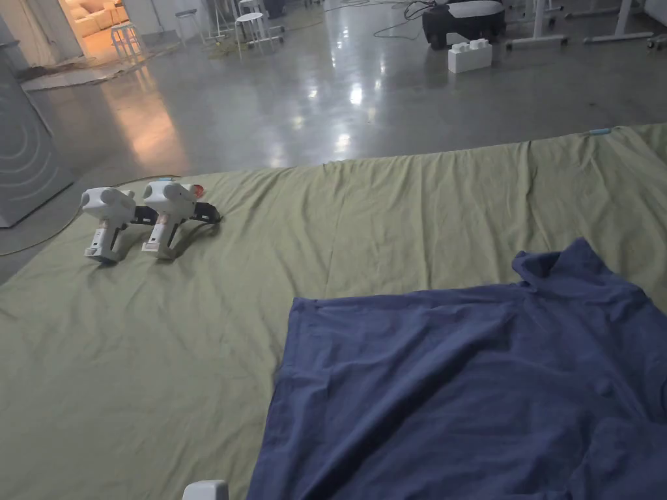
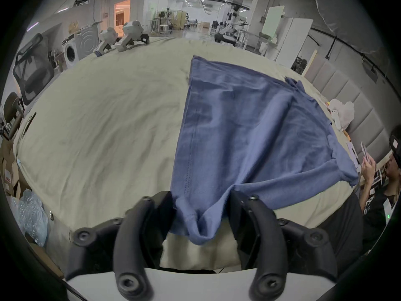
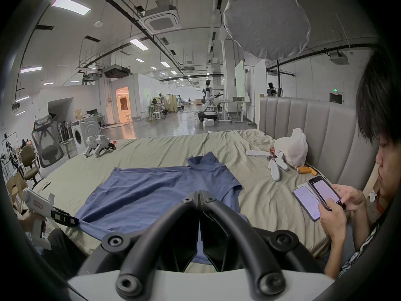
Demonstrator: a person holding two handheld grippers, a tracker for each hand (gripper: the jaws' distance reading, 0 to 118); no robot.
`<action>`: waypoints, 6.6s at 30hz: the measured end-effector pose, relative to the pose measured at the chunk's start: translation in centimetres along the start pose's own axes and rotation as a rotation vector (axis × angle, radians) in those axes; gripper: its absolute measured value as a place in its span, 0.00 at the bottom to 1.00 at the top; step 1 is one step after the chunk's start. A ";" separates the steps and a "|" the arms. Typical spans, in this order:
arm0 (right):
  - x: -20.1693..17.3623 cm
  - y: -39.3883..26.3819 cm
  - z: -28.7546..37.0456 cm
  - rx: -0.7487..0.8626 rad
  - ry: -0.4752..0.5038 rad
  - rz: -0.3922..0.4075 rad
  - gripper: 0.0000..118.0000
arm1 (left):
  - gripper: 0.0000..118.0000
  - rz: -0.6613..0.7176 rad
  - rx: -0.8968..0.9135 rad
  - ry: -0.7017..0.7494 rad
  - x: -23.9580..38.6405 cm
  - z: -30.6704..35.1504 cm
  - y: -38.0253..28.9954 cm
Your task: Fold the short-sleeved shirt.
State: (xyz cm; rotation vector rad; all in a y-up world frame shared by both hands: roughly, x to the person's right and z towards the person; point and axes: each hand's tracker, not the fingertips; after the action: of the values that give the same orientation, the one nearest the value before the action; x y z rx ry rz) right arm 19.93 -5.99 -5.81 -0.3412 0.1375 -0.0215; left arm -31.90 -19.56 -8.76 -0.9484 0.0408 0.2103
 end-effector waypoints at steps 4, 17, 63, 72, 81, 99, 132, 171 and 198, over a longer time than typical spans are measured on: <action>1.3 -0.6 0.1 -0.026 -0.027 -0.027 0.00 | 0.18 -0.018 -0.037 -0.003 0.4 -0.9 0.5; 8.2 -7.8 -6.0 -0.524 -0.113 -0.135 0.71 | 0.06 -0.107 -0.114 0.025 1.7 -2.7 0.8; 7.0 -1.1 -38.3 -0.622 -0.089 0.049 0.61 | 0.61 0.005 -0.041 0.067 0.8 -14.5 22.5; 8.0 4.2 -27.4 -0.235 -0.026 -0.072 0.60 | 0.62 -0.019 0.521 -0.025 1.2 1.1 20.9; 1.9 6.7 -10.1 0.145 0.006 0.012 0.60 | 0.60 -0.289 0.910 0.094 8.4 16.7 12.7; -3.7 4.3 -0.3 0.166 0.063 0.100 0.00 | 0.00 -0.308 0.891 0.046 10.8 22.8 3.8; 2.1 -0.8 -8.5 -0.146 -0.007 -0.056 0.00 | 0.18 -0.007 0.094 0.178 2.5 -12.6 12.7; 6.4 -7.7 -9.2 -0.462 -0.271 -0.049 0.03 | 0.00 0.098 0.068 0.011 -1.9 2.7 0.6; -2.1 6.5 1.0 0.213 0.056 0.036 0.45 | 0.54 -0.253 1.018 0.184 11.8 24.7 4.4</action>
State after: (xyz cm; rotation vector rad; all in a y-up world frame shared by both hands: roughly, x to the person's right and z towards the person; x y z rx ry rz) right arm 17.97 0.52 -6.76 -0.1250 0.1950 -0.0105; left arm -22.68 4.81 0.69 0.0508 0.1776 -0.1380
